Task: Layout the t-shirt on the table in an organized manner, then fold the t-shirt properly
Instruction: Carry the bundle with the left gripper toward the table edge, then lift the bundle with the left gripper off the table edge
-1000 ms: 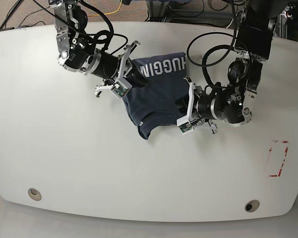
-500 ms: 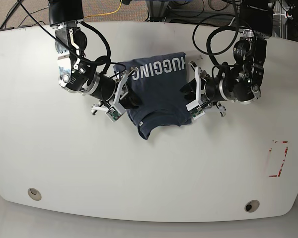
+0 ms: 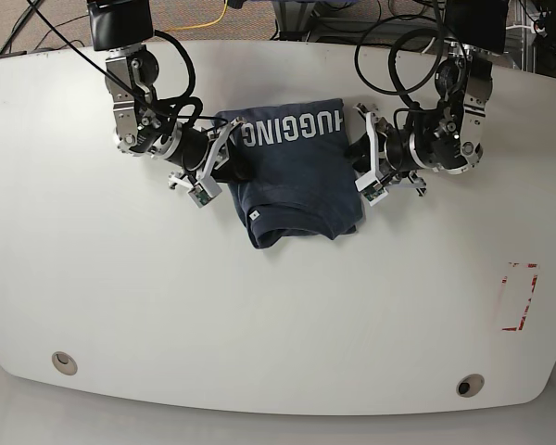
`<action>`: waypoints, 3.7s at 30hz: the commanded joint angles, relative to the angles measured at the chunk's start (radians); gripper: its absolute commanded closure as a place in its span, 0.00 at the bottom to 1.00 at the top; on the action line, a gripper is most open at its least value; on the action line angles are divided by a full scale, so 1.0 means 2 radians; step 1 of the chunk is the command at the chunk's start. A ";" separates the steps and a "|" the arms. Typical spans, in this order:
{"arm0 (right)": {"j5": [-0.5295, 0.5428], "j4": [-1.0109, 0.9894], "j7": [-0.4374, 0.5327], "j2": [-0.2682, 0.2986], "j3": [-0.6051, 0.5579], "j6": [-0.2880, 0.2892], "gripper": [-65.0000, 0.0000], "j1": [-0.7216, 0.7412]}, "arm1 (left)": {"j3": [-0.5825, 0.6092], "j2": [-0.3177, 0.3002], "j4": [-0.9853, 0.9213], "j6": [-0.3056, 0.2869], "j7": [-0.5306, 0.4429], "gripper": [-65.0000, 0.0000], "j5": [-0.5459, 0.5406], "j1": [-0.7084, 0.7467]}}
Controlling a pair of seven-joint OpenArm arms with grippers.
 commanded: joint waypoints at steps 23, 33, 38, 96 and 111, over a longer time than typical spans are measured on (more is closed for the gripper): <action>0.001 0.287 -0.205 0.001 0.258 0.003 0.91 -0.012 | 0.039 0.175 0.063 0.123 -0.084 0.83 0.088 -0.030; 0.001 0.287 -0.237 0.017 0.313 0.003 0.91 -0.015 | 0.157 0.201 -0.028 0.280 -0.205 0.83 0.144 -0.026; 0.001 0.287 -0.236 0.022 0.313 0.003 0.91 -0.024 | 0.190 0.201 -0.056 0.349 -0.237 0.83 0.143 -0.020; 0.004 0.287 -0.236 0.005 0.309 0.003 0.91 -0.043 | -0.014 -0.231 -0.163 0.173 -0.268 0.83 -0.187 0.072; 0.004 0.287 -0.236 0.005 0.310 0.003 0.91 -0.055 | -0.090 -0.231 -0.267 0.016 -0.268 0.83 -0.019 0.030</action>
